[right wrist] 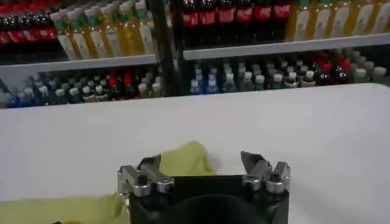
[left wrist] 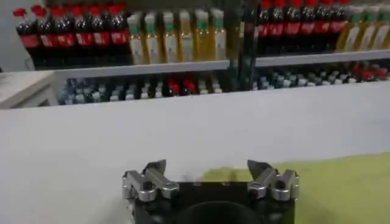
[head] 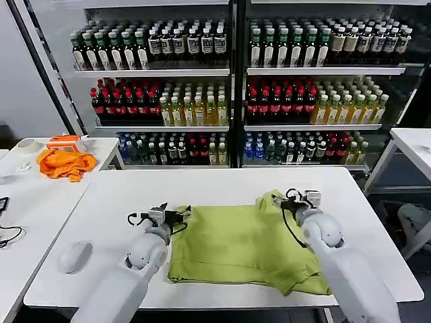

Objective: Fold and organize the clothes.

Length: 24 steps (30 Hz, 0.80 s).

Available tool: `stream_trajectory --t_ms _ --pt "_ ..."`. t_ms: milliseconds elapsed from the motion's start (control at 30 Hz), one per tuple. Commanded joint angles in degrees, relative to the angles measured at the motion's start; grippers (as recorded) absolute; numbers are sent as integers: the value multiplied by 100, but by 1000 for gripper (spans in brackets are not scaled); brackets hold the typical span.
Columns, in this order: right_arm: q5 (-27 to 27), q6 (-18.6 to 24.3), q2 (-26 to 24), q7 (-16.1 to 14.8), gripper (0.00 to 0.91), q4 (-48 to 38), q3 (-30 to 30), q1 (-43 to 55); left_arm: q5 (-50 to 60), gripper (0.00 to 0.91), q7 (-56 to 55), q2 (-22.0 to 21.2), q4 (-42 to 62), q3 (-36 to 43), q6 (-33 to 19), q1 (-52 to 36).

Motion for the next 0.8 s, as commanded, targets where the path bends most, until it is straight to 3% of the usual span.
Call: stream_trajectory --t_ms 33,100,167,200,300,800 --pt "81 -13 240 0 695 -773 -304 543 -149 242 57 -41 422 199 110 -283" --pt "95 -13 239 5 181 -763 -302 532 -195 151 80 -19 356 206 141 -206" --pt "107 -13 230 11 0 -723 -302 507 -228 91 126 20 297 209 150 -109" --pt "113 -13 226 13 0 -703 -302 498 -235 40 136 29 285 208 153 -93" --pt "125 -13 215 19 0 -629 -302 451 -297 20 184 56 243 196 154 2" --pt "32 197 144 8 0 -122 -170 327 -529 20 390 126 -63 2 -410 114"
